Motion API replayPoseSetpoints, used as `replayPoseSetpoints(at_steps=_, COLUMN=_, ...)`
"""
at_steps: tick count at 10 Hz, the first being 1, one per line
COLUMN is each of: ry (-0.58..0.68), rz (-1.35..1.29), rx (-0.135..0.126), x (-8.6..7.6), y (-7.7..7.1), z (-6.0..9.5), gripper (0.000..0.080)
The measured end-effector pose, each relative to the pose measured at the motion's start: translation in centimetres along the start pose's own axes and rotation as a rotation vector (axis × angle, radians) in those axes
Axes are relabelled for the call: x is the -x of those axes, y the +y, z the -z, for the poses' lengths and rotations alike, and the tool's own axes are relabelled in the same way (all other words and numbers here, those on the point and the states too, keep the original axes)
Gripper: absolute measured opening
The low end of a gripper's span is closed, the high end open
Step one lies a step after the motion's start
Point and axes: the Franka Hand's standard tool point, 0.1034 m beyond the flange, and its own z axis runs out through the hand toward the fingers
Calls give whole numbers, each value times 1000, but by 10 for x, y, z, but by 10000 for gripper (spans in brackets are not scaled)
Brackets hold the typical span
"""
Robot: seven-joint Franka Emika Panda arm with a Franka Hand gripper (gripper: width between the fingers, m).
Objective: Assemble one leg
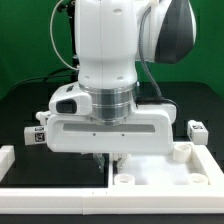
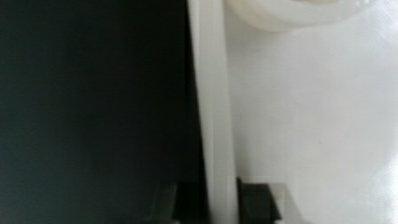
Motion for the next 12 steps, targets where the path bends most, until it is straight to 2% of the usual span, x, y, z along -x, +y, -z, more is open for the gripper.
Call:
replayPoseSetpoints(at_steps=2, ry=-18, rz=6, rx=1, x=0, y=1, z=0, gripper=59)
replayPoseSetpoints(at_steps=3, ry=-18, rz=6, rx=2, x=0, y=0, z=-1, gripper=238)
replayPoseSetpoints(at_steps=4, ry=-18, rz=6, rx=2, x=0, y=1, z=-1, gripper=238)
replayPoseSetpoints(at_steps=5, ry=-24, rz=42, rx=-1, x=2, y=4, z=2, gripper=431)
replayPoseSetpoints(at_steps=6, ry=-46, rz=94, rx=-15, x=12, y=17, z=21, gripper=563)
replayPoseSetpoints(at_steps=7, ry=-55, rz=147, rx=-16, x=20, y=25, z=36, gripper=623)
replayPoseSetpoints(at_steps=9, ry=-19, rz=226, rx=-4, x=21, y=31, z=71, gripper=646)
replayPoseSetpoints(at_steps=12, ry=-23, rz=319, rx=-3, x=23, y=32, z=67, gripper=649)
